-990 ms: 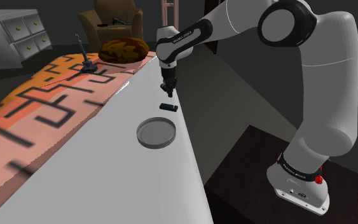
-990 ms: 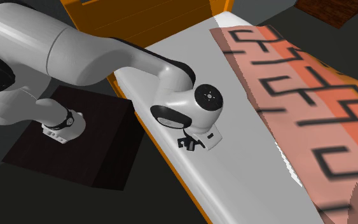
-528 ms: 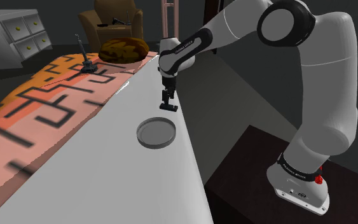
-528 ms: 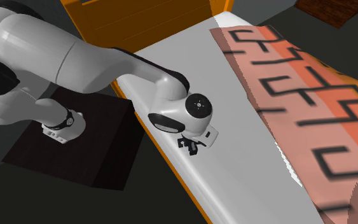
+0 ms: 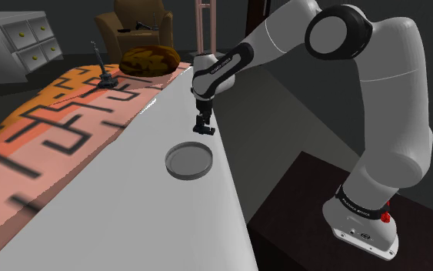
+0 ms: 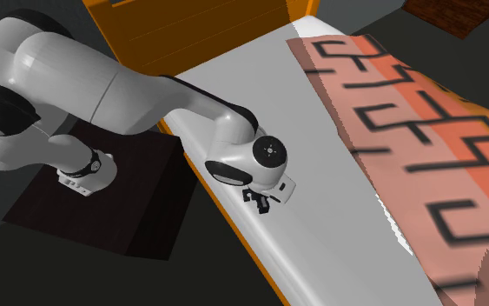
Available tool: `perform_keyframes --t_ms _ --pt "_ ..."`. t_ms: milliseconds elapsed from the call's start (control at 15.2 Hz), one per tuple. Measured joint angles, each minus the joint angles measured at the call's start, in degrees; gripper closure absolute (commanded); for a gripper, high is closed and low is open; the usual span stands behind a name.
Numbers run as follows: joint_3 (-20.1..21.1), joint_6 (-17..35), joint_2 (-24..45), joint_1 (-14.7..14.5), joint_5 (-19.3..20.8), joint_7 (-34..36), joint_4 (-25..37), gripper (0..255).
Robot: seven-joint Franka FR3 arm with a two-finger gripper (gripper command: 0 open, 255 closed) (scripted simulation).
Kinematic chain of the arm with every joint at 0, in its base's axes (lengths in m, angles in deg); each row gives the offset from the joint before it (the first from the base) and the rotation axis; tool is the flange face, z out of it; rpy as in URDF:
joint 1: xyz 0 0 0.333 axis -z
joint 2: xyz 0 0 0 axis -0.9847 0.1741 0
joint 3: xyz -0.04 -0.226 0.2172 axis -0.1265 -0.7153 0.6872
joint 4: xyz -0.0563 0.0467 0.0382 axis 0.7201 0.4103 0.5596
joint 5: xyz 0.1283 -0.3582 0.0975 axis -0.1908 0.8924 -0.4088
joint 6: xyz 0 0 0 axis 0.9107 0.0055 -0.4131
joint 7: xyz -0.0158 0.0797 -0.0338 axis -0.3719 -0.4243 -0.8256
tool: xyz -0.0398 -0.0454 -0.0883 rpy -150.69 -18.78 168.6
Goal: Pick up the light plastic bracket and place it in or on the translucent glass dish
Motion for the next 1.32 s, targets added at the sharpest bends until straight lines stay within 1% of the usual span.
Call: perform_keyframes --t_ms 198,264,924,1320 --pt "0.00 0.06 0.01 0.01 0.00 -0.01 -0.03 0" --pt "0.00 0.06 0.02 0.01 0.00 -0.01 -0.03 255" --pt "0.00 0.06 0.03 0.01 0.00 -0.01 -0.03 255" --pt "0.12 -2.88 -2.15 0.12 -0.16 0.03 0.76 255"
